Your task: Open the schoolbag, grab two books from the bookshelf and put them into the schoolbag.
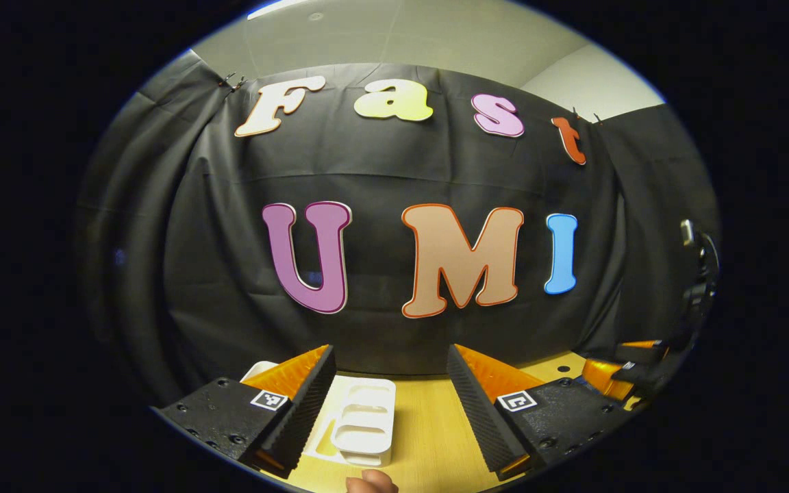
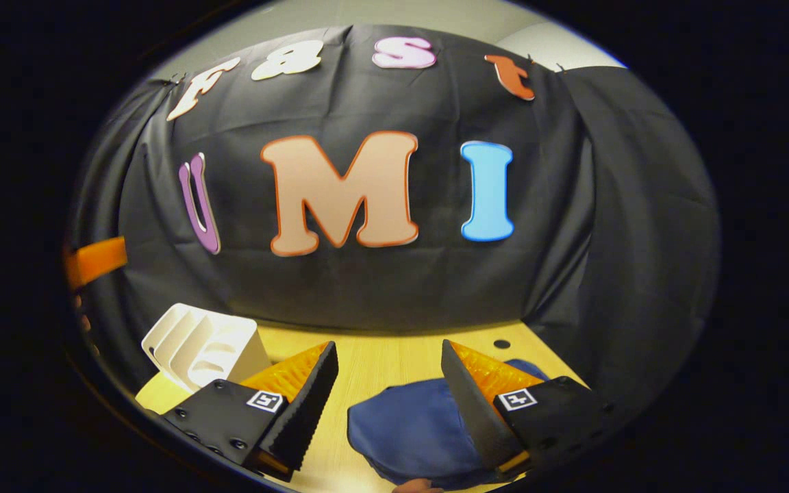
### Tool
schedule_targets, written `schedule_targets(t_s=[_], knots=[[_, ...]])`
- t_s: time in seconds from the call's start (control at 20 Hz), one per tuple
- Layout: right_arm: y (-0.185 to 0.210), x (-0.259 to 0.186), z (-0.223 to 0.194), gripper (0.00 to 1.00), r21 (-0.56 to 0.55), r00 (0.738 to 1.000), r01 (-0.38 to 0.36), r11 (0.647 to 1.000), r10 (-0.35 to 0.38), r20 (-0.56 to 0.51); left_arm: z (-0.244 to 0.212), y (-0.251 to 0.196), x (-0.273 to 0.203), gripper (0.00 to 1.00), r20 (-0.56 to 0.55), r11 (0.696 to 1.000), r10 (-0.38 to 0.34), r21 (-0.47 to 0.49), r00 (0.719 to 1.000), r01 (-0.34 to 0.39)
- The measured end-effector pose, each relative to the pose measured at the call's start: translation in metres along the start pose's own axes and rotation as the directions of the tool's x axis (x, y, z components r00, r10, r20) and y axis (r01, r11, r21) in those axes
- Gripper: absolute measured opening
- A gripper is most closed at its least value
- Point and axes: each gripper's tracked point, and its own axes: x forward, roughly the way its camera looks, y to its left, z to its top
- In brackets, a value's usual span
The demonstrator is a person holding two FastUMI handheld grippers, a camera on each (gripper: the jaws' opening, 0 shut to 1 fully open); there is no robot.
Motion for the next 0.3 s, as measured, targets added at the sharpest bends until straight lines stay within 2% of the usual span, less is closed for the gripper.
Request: schedule_targets(t_s=[0.3], knots=[[-0.014,-0.028,0.044,0.94,0.035,0.993,0.021,0.999,-0.025,0.115,-0.004,-0.02,-0.003,0.95,-0.004,0.999,-0.032,-0.007,0.999,0.032]])
